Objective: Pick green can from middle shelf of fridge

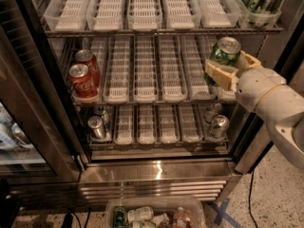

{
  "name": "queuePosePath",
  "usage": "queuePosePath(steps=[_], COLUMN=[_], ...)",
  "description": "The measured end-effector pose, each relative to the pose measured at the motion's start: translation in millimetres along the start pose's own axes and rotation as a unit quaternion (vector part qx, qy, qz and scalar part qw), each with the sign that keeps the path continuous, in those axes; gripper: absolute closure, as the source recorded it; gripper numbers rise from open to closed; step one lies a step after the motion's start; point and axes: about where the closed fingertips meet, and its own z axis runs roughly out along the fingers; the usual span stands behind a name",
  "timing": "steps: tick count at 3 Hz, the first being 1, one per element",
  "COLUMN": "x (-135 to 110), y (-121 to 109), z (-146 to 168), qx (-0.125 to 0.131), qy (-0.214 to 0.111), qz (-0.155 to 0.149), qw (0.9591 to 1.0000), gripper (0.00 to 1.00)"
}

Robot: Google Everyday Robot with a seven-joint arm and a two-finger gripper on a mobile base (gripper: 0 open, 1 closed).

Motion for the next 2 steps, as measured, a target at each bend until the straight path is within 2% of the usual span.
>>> queuePosePath(steps=[1,2], x=[0,5], y=[1,31], z=[0,-3], qx=[-0.001,-0.042], qy=[0.000,0.003], qz=[0.000,-0.003], qw=[1.0000,0.9991], gripper=[1.00,1.00])
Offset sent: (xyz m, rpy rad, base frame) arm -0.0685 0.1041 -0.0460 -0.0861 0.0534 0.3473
